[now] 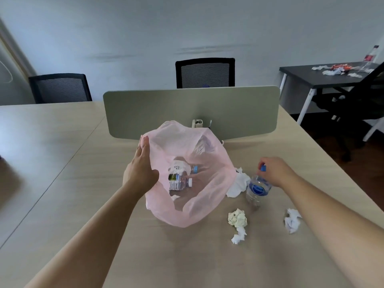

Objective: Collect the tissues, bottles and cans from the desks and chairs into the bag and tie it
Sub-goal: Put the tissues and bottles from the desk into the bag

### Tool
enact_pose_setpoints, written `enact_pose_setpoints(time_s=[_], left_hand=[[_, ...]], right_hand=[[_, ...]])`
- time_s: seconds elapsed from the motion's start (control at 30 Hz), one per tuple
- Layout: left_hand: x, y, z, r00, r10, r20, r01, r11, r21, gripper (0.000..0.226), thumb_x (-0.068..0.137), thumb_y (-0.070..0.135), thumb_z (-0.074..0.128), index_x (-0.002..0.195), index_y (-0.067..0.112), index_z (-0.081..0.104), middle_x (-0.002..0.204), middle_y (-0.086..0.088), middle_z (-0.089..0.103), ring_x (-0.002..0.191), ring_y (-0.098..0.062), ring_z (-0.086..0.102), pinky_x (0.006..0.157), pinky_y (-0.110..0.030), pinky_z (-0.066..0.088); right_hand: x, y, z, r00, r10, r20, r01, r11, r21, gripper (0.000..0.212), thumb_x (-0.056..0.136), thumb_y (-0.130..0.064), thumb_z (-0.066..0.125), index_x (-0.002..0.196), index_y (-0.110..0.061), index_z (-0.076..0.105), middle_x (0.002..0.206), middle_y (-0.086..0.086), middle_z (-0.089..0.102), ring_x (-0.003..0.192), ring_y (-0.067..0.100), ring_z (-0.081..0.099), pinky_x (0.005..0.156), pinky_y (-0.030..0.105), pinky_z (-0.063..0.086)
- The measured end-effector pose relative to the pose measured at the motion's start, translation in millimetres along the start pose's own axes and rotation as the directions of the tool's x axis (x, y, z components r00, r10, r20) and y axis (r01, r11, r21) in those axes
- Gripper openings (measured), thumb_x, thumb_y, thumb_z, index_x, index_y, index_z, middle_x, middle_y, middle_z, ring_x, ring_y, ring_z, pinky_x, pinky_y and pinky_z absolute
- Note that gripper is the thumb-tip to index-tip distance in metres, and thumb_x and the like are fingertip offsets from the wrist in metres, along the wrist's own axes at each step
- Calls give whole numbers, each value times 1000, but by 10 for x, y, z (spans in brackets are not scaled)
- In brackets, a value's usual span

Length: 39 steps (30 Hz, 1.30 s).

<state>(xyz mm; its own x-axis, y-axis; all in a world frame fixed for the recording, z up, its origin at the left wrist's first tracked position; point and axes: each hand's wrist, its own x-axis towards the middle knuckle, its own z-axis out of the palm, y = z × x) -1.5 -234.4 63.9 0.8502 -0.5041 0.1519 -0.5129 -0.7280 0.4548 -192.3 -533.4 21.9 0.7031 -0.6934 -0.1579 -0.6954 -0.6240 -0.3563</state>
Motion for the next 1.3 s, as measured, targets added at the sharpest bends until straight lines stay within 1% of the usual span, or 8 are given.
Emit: enact_pose_setpoints(time_s=[0.27,0.5,0.63,0.77,1.03,1.1,1.2,1.3], left_hand=[[-93,30,-62,1000,10,-3,-11,999,-45,97,76,1,54,152,21,-3,161,8,4,136,-24,37,82,-32,43],[-172,-72,-74,1000,20,-3,-20,997,-71,96,79,4,55,152,25,-4,160,11,4,132,-24,42,75,-27,41],[-177,-100,-98,999,46,14,-45,995,-88,94,81,7,57,152,24,-2,161,8,6,139,-22,33,84,-29,40],[-141,-140,-132,999,41,-1,-41,995,-87,95,81,10,59,152,23,-3,161,6,6,138,-25,34,91,-37,44],[-47,-57,-65,1000,7,12,-6,998,-67,99,78,4,60,152,20,-4,161,4,5,133,-32,40,87,-39,46],[-59,3,-29,1000,11,27,-9,998,-60,98,80,7,61,152,19,-4,161,3,4,136,-31,37,88,-40,46],[-84,41,40,999,15,46,-13,999,-36,96,81,11,61,152,18,-4,161,1,7,135,-33,38,89,-41,44],[-107,23,124,998,23,58,-22,1000,-20,96,80,9,60,152,19,-3,161,0,10,131,-35,42,85,-39,44]], right_hand=[[-250,-983,-1208,977,-213,-18,204,903,379,10,84,-18,70,85,-8,66,65,2,53,53,15,45,49,24,43],[-216,-1689,385,990,-138,28,91,780,620,5,84,-16,64,85,-16,59,87,3,58,68,22,60,71,44,60],[-390,-1731,895,962,-141,232,-59,725,686,35,90,-7,58,124,-14,55,116,5,57,84,18,61,84,36,57],[-412,-1506,622,903,-293,314,23,763,646,56,92,5,50,145,-9,37,142,4,44,90,4,61,68,17,51],[-470,-392,-106,972,-110,207,3,888,459,35,83,9,46,82,-21,64,100,8,64,75,14,57,57,23,41],[-542,-188,137,957,-97,273,24,966,259,32,80,-1,60,101,-25,64,119,6,57,93,16,56,75,25,47],[-670,-89,612,893,-155,421,151,988,45,82,71,-24,77,142,-33,37,149,3,28,135,22,33,107,31,36],[-799,-105,1014,880,-157,449,234,965,-121,93,67,-31,79,144,-43,28,154,-4,12,136,24,27,100,33,42]])
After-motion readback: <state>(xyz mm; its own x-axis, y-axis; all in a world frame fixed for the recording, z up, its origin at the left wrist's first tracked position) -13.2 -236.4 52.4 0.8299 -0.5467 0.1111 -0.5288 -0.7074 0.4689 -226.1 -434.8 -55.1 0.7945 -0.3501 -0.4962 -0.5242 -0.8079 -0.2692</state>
